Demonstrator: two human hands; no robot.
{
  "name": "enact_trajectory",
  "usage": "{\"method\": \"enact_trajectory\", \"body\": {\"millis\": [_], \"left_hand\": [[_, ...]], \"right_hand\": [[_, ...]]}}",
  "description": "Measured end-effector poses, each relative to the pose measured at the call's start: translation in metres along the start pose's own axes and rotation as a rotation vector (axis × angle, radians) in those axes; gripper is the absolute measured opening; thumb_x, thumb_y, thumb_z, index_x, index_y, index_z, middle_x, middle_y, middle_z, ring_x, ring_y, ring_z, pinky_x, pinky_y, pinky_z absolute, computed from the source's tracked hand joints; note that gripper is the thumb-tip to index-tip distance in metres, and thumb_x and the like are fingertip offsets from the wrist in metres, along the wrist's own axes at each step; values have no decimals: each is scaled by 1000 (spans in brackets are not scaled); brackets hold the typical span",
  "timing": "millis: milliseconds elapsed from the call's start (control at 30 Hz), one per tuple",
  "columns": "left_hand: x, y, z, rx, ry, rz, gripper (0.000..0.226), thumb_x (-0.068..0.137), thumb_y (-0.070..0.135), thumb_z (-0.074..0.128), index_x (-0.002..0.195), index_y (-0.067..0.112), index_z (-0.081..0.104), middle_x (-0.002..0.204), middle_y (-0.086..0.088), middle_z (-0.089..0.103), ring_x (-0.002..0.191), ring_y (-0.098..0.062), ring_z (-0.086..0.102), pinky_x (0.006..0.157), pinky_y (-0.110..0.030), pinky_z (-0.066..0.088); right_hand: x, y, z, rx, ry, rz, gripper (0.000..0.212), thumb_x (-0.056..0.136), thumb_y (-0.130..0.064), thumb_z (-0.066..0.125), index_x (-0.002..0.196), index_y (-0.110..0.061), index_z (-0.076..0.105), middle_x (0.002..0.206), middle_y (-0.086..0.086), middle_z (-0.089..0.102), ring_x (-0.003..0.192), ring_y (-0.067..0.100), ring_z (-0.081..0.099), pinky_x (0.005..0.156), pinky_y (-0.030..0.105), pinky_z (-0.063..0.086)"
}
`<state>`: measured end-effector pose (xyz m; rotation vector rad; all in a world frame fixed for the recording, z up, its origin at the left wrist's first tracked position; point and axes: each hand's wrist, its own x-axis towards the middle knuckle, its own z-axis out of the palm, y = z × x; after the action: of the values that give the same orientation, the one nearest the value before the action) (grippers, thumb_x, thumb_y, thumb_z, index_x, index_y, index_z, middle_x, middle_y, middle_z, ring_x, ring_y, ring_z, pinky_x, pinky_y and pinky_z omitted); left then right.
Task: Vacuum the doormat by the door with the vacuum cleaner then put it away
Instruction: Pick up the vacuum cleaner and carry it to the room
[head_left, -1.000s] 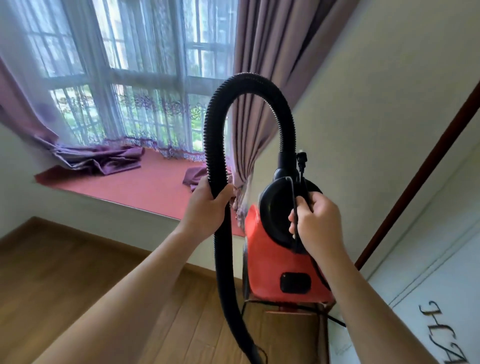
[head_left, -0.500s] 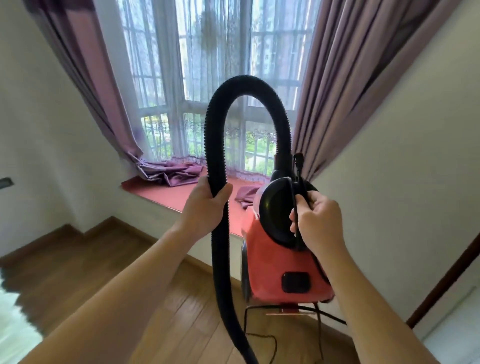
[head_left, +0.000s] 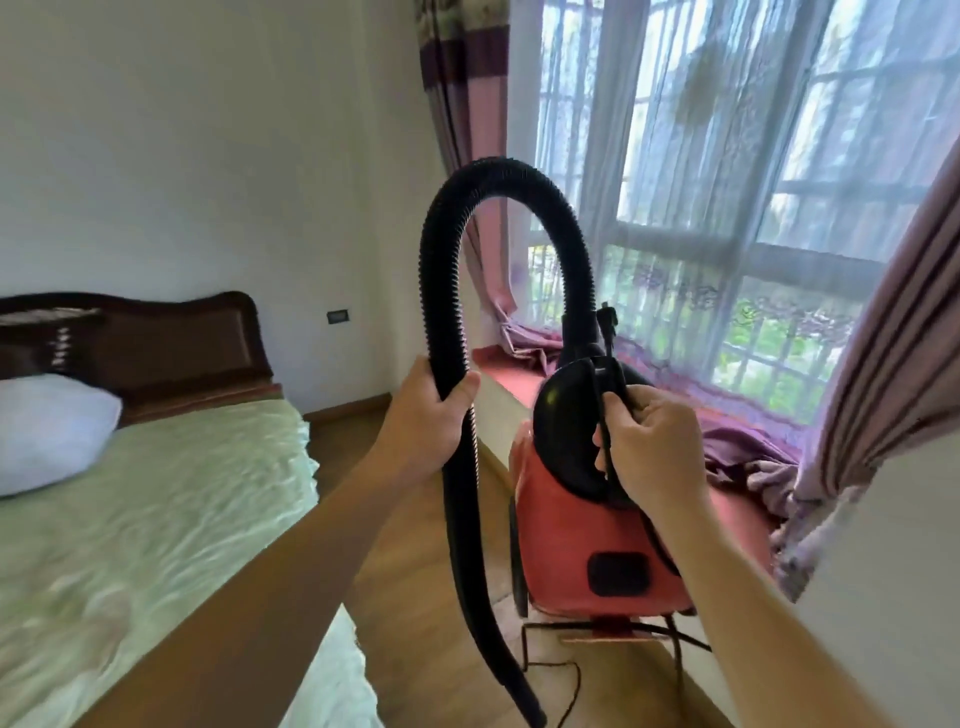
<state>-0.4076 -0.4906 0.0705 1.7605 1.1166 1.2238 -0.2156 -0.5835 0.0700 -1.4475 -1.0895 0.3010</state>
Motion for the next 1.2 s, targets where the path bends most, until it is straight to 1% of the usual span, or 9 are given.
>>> {"method": "enact_trajectory", "body": {"millis": [133, 300, 400, 467, 633, 833, 967, 1100, 1200], "left_hand": [[-19, -5, -53, 37, 122, -41, 22, 102, 36, 61, 111, 18, 54, 95, -5, 66, 87, -21, 68, 78, -35, 57], [-55, -17, -136, 69, 261, -76, 20, 99, 40, 64, 108, 26, 54, 96, -12, 69, 86, -31, 71, 82, -54, 59], [-83, -31, -192, 121, 366, -99, 14, 101, 35, 62, 104, 25, 53, 94, -11, 70, 87, -28, 70, 86, -52, 58], [-106, -40, -233, 141, 418, -117, 17, 99, 39, 62, 104, 26, 52, 93, -6, 69, 90, -26, 70, 88, -52, 57], [-169, -60, -338, 210, 523, -172, 28, 92, 51, 58, 102, 25, 54, 93, -10, 69, 89, -28, 69, 84, -50, 57], [-232, -76, -448, 321, 682, -212, 19, 102, 38, 58, 112, 24, 51, 100, -3, 68, 95, -23, 67, 78, -37, 52], [-278, -78, -508, 383, 809, -262, 18, 102, 39, 58, 108, 23, 51, 97, -5, 67, 89, -21, 67, 67, -29, 46], [-323, -77, -556, 428, 904, -331, 23, 103, 38, 56, 114, 19, 52, 98, -5, 66, 89, -21, 67, 68, -31, 48], [-354, -77, -586, 464, 1006, -366, 21, 103, 38, 56, 114, 20, 51, 99, -1, 64, 89, -17, 66, 67, -29, 48]], "right_hand": [[-7, -22, 42, 57, -147, -37, 37, 100, -6, 53, 63, -7, 60, 49, 0, 58, 33, 15, 54, 36, 20, 38], [-35, -53, 108, 117, -302, -54, 34, 100, -9, 53, 67, -6, 62, 52, 3, 61, 36, 17, 56, 41, 25, 42], [-64, -74, 152, 137, -380, -77, 34, 99, -11, 54, 66, -7, 64, 54, 6, 62, 37, 18, 56, 42, 28, 44], [-88, -91, 184, 132, -437, -91, 34, 100, -11, 54, 68, -8, 65, 55, 6, 63, 37, 17, 57, 41, 27, 45], [-158, -139, 265, 133, -571, -129, 34, 100, -15, 54, 68, -12, 65, 49, 1, 62, 37, 14, 58, 45, 28, 48], [-242, -194, 351, 179, -750, -144, 35, 102, -18, 53, 71, -10, 67, 48, 2, 63, 38, 13, 58, 48, 29, 51], [-294, -232, 397, 229, -884, -173, 33, 102, -16, 51, 74, -6, 67, 49, 2, 62, 38, 11, 56, 53, 32, 54], [-339, -262, 446, 304, -1017, -178, 31, 102, -16, 51, 78, -3, 65, 52, 3, 61, 41, 19, 56, 52, 36, 51], [-370, -286, 474, 324, -1101, -237, 33, 102, -17, 51, 76, 0, 65, 50, 3, 61, 39, 16, 56, 51, 33, 51]]}}
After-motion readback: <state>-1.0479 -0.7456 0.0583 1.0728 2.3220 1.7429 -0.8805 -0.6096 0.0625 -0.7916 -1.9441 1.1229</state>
